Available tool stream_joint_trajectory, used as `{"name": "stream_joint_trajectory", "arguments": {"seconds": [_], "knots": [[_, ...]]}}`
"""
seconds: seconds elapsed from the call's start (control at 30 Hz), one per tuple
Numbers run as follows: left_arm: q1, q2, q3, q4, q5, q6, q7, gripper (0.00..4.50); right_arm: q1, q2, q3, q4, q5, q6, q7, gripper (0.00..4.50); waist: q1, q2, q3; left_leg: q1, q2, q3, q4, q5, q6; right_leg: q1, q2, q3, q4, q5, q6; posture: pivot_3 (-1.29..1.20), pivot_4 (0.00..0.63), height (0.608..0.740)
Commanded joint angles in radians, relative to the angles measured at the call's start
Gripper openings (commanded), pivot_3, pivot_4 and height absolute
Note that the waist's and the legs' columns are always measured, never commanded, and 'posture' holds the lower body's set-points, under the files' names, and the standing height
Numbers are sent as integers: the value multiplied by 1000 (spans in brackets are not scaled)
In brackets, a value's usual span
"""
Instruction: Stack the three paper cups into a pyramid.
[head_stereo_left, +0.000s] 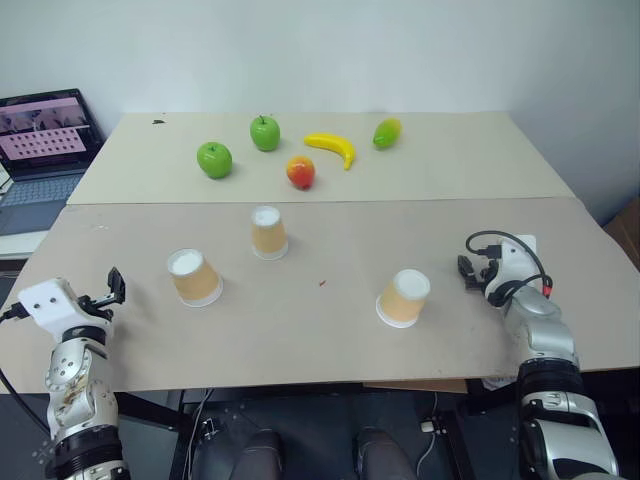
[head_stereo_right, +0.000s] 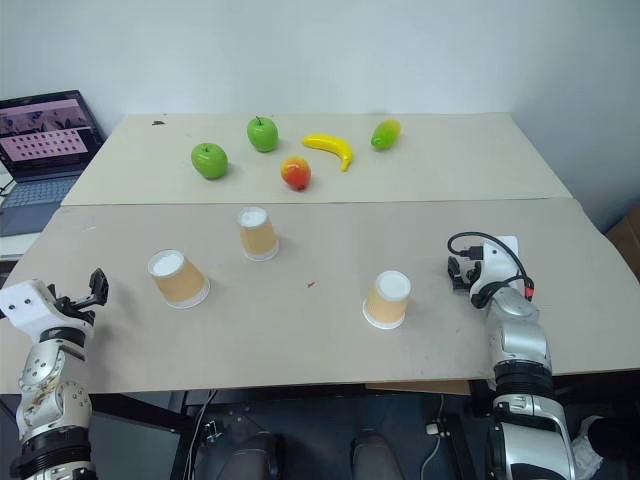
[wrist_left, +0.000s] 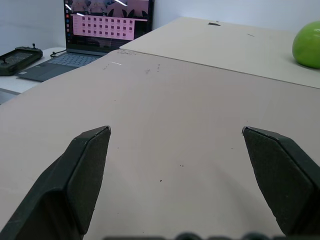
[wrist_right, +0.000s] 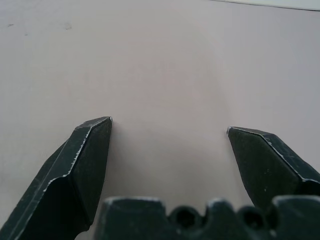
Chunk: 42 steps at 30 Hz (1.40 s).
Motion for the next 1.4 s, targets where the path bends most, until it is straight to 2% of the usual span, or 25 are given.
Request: {"name": "stream_joint_trajectory", "arguments": {"seconds": [0.03, 0.13, 0.3, 0.5, 0.6, 0.73, 0.83, 1.03, 1.4], "knots": [[-22, 20, -12, -8, 2, -22, -26, 4500, -5, -12, -21, -17, 2, -21, -15, 4285, 0, 0, 0, 0, 0, 0, 0, 0, 0, 0, 0, 0, 0, 0, 0, 0, 150, 732], [-31, 30, -19, -39, -52, 29, -92, 4500, -36, -43, -10, -34, -25, -31, -23, 4285, 1, 0, 0, 0, 0, 0, 0, 0, 0, 0, 0, 0, 0, 0, 0, 0, 150, 732], [29, 119, -32, -215, -168, 162, -281, 4500, -188, -103, -28, -88, 36, 20, 61, 4285, -9, 1, 1, -2, 0, 0, -1, 0, 0, -3, 0, 0, 0, 0, 0, 0, 150, 732], [158, 226, -31, -448, -290, 327, -424, 4500, -302, -148, 38, -245, 184, 192, 352, 4285, -20, 1, 1, 0, 2, 0, -6, 0, 0, -2, 1, 0, -3, 0, 0, 0, 150, 732], [221, 273, -31, -538, -348, 413, -482, 4500, -316, -156, 110, -424, 310, 335, 529, 4285, -20, 2, 2, 0, 2, 0, -6, 0, 0, -1, 1, 0, -4, 0, 0, 0, 150, 732], [247, 309, -30, -557, -363, 462, -522, 4500, -259, -180, 224, -731, 492, 465, 753, 4285, -17, 5, 3, 0, 2, -1, -6, 0, 0, -2, 1, 0, -3, 0, -1, 0, 150, 732], [224, 325, -42, -529, -351, 472, -536, 4500, -220, -207, 300, -866, 528, 489, 831, 4285, -8, 4, 3, -1, 2, -1, -6, 0, 0, -2, 1, -2, -4, -1, -1, 0, 150, 732], [177, 350, -102, -457, -292, 453, -592, 4500, -193, -239, 367, -936, 502, 481, 855, 4285, 8, 3, 3, 0, 1, -1, -4, 0, 0, 0, 0, -2, -5, 0, -1, 0, 150, 732], [-23, 349, -272, -259, -180, 395, -721, 4500, -147, -264, 337, -995, 520, 515, 780, 4285, 6, 2, 4, -1, 1, -1, -5, 0, 0, -1, 0, -2, -5, 0, -1, 0, 150, 732]]}}
